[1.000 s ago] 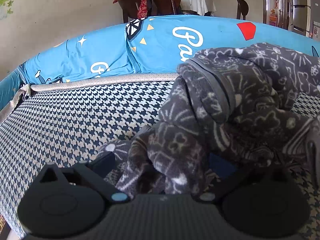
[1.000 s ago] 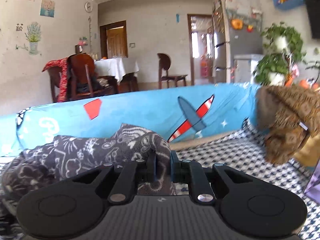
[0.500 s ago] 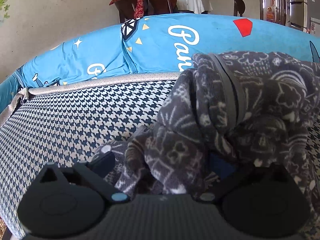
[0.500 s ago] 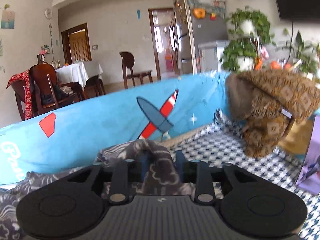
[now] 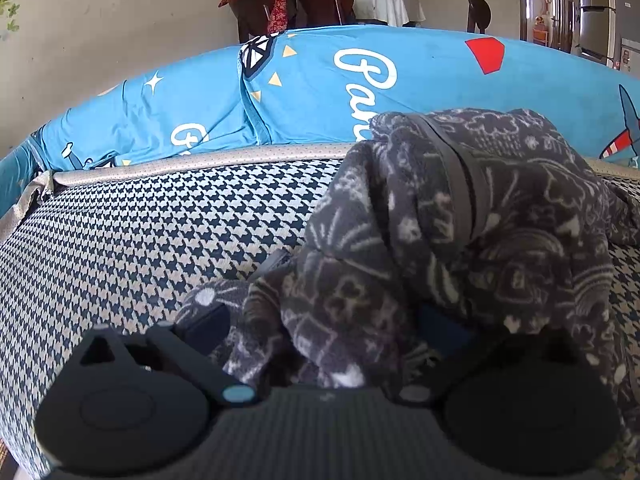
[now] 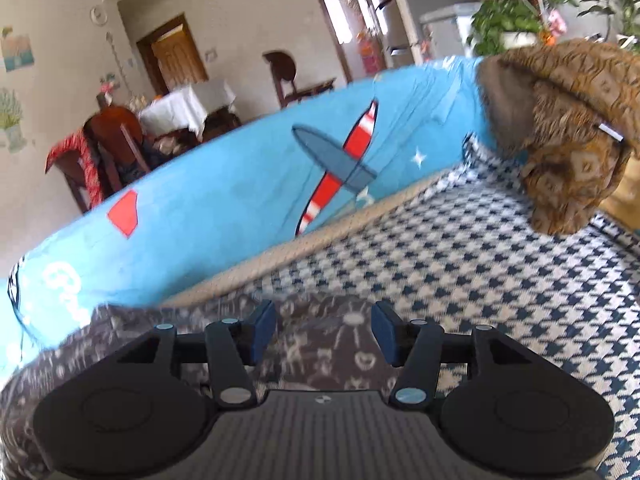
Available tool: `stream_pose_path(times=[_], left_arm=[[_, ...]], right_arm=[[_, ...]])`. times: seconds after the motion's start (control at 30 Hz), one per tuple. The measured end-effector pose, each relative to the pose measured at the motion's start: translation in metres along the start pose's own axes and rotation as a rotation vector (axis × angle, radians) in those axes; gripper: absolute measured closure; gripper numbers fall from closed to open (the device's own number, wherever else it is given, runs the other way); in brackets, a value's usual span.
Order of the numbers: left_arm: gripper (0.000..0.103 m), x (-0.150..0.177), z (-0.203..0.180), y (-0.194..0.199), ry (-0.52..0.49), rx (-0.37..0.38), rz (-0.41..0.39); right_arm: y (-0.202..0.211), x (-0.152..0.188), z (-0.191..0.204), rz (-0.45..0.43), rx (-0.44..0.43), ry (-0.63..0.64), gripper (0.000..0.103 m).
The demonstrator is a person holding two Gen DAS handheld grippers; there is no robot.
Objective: Fold clothes
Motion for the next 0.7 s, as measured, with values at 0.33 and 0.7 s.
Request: stream_pose_path(times=[0.33, 0.7], left_arm=[[0.000, 0.000, -0.005, -0.003, -0.013, -0.005, 0.000], [0.000, -0.001, -0.009, -0.005, -0.023, -0.003, 0.004]], right_arm=[[-0.018, 0.048, 0.011, 0.166, -0.009, 0.213, 0.045], [-0.043, 0.093, 0.017, 0.232, 0.037, 0.403, 0.034]])
Point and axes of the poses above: each gripper's, at about its wrist camera, not at the fingertips, and y roughly against the way its jaws point, z to its left, x to its underside, the point moved 10 cm from there along -y, roughly the way its jaws point, and after that the axes turned 3 degrees about z, right-handed, at the moved point
